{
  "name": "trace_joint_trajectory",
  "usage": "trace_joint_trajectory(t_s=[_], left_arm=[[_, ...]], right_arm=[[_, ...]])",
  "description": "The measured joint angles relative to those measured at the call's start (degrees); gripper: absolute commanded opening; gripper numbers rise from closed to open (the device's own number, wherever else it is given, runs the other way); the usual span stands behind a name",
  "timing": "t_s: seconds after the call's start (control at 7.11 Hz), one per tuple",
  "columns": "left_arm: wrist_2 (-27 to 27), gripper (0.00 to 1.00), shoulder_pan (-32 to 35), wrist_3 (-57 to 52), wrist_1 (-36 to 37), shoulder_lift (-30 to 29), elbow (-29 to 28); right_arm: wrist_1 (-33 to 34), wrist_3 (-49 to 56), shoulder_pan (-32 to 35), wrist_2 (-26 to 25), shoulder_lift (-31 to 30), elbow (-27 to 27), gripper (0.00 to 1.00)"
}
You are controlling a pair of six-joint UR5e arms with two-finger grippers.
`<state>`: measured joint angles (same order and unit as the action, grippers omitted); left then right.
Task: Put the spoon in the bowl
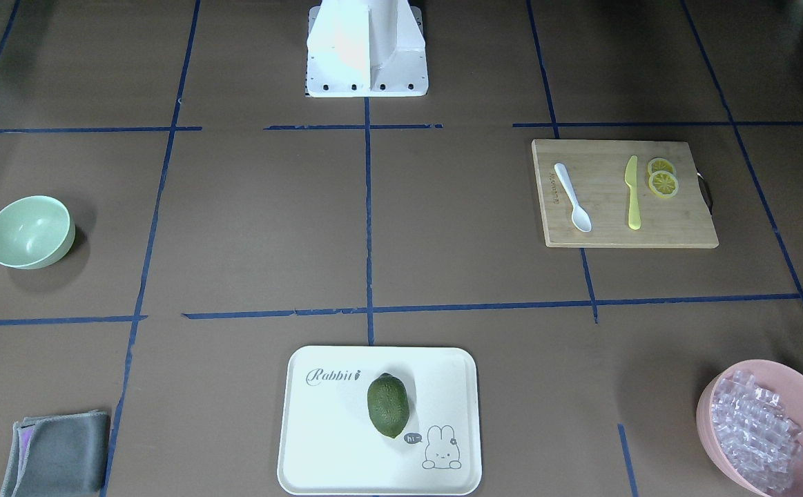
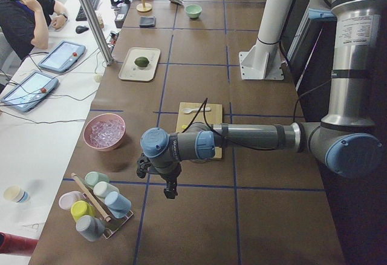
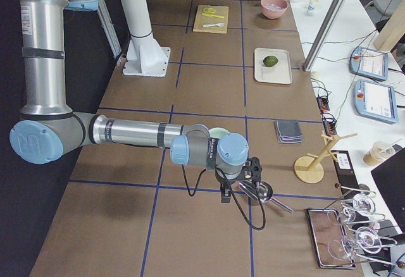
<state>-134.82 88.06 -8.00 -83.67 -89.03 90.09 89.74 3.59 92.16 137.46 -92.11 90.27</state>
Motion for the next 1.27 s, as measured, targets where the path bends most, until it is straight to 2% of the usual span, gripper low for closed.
trace_joint_trajectory(t_s=[1.27], left_arm=[[-0.02, 1.0, -0.01, -0.09, 0.0, 0.0, 0.29]], right_arm=[[-0.06, -0.64, -0.06, 0.39, -0.07, 1.16, 1.0]])
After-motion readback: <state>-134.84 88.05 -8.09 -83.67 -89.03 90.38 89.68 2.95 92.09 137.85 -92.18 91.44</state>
